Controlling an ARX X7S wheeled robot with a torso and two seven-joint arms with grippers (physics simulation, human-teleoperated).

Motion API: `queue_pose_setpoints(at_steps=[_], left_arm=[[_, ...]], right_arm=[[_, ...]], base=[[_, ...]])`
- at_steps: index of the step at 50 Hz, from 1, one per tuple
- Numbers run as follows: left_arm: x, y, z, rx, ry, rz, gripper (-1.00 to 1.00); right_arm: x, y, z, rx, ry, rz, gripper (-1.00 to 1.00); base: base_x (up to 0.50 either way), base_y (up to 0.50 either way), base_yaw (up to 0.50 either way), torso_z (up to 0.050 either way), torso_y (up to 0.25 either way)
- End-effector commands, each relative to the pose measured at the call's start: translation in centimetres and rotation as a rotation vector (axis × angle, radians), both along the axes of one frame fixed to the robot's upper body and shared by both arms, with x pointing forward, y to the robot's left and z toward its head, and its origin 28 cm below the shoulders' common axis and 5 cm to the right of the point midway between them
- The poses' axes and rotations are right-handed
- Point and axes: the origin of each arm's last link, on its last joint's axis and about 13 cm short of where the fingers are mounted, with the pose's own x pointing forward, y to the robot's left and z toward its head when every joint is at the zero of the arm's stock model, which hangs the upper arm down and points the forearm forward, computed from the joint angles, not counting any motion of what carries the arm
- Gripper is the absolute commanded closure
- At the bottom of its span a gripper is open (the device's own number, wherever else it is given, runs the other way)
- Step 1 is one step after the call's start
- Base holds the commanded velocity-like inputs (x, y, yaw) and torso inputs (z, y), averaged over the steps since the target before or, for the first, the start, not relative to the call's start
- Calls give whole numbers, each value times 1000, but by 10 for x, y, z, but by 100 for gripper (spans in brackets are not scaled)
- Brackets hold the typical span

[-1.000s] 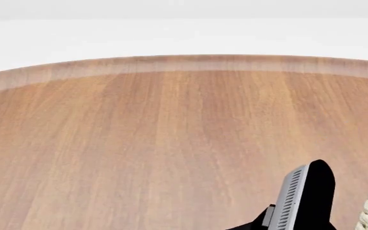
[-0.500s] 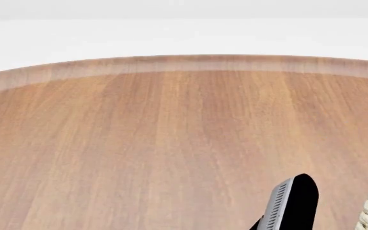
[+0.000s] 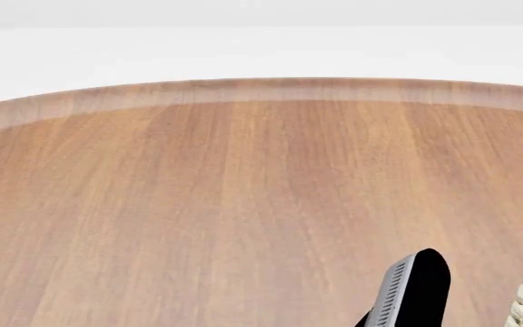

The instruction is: Pick the milk and place it in the basket.

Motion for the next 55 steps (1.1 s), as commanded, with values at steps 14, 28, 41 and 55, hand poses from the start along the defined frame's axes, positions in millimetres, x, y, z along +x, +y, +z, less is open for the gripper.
queue_pose_setpoints(at_steps=[14,28,41,55], left_arm=[[0,0,0,0,0,0,-100],[0,0,0,0,-1,1,-100],[0,1,-1,-1,0,3,-100],[0,2,-1,-4,-1,6,-100]], right_arm=[[0,0,0,-1,0,0,-100],[7,8,-9,0,35,54,-100],[22,16,-19,-6,65,89,-100],[42,19,-35,3,100,94,-100]], base=[[0,0,0,0,0],[0,0,0,0,0],[0,0,0,0,0],[0,0,0,0,0]])
